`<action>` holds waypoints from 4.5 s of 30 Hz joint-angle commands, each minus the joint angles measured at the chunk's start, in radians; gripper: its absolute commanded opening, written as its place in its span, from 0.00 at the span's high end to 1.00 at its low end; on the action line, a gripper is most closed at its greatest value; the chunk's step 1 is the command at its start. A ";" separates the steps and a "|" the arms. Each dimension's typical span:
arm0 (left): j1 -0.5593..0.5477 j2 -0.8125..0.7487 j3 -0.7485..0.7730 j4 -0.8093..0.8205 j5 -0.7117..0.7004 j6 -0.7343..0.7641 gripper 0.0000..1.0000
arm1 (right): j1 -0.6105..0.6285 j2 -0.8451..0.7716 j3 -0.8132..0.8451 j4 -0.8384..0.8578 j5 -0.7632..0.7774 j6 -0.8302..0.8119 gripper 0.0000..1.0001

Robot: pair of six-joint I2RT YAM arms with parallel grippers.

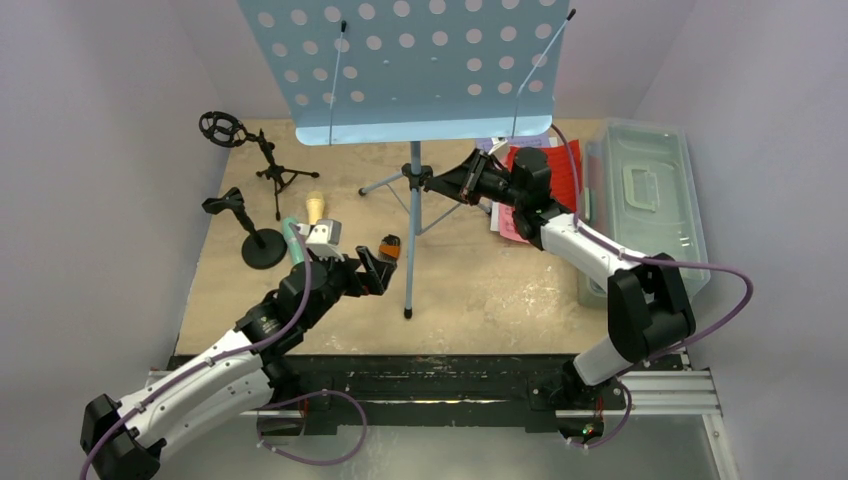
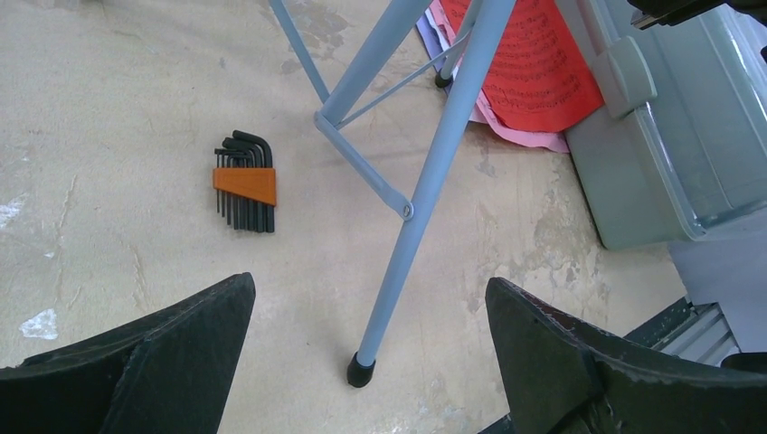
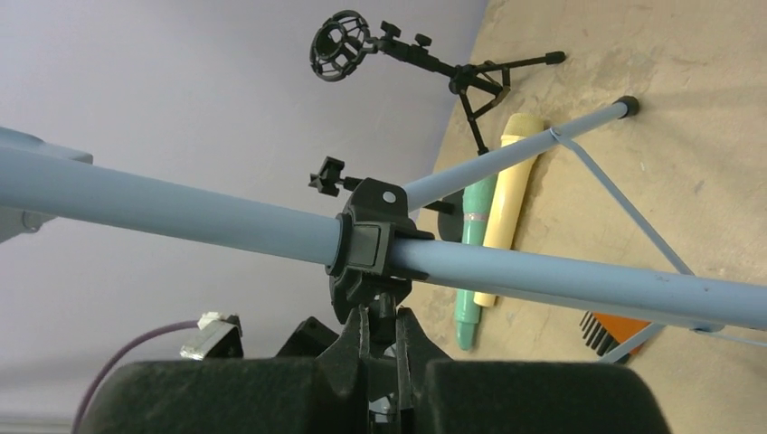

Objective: Pack up the instrument practice props
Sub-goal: Unscrew the knob on the music stand.

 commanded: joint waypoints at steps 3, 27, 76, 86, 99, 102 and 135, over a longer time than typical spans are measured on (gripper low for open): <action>-0.005 -0.027 0.011 0.020 -0.003 0.001 0.00 | 0.008 -0.036 0.061 -0.050 0.053 -0.369 1.00; -0.005 -0.038 0.003 0.004 0.006 -0.001 0.00 | 0.414 -0.091 -0.150 0.120 0.860 -2.497 0.99; -0.005 -0.003 -0.004 0.039 0.061 -0.024 0.00 | -0.019 -0.005 0.045 0.060 -0.052 0.045 0.27; -0.005 -0.011 -0.001 0.023 0.059 -0.022 0.00 | -0.016 0.047 0.093 0.100 -0.053 0.001 0.52; -0.005 -0.041 -0.006 0.005 0.057 -0.026 0.00 | -0.003 0.022 0.157 -0.081 -0.001 -0.322 0.90; -0.005 -0.043 -0.006 0.003 0.055 -0.020 0.01 | 0.010 0.005 0.184 -0.152 0.044 -0.493 0.89; -0.001 0.506 0.122 1.093 0.018 0.770 0.09 | -0.116 -0.303 -0.307 -0.031 -0.287 -1.469 0.01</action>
